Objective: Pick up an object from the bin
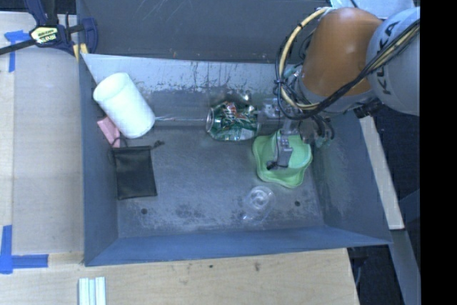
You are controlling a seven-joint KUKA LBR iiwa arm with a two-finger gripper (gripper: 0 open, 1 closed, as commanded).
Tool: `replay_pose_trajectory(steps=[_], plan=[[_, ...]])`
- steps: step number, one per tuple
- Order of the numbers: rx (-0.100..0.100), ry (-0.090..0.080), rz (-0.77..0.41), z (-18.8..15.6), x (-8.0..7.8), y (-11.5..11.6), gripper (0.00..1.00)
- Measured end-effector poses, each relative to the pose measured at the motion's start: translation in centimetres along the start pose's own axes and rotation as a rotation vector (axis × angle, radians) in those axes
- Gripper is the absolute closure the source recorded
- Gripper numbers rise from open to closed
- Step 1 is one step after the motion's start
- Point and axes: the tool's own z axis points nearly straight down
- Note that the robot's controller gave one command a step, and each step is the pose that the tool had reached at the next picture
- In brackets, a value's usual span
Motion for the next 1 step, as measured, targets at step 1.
replay_pose_trajectory(steps=[1], plan=[[0.0, -0.008, -0.001, -0.52, -0.17, 0.0, 0.0]])
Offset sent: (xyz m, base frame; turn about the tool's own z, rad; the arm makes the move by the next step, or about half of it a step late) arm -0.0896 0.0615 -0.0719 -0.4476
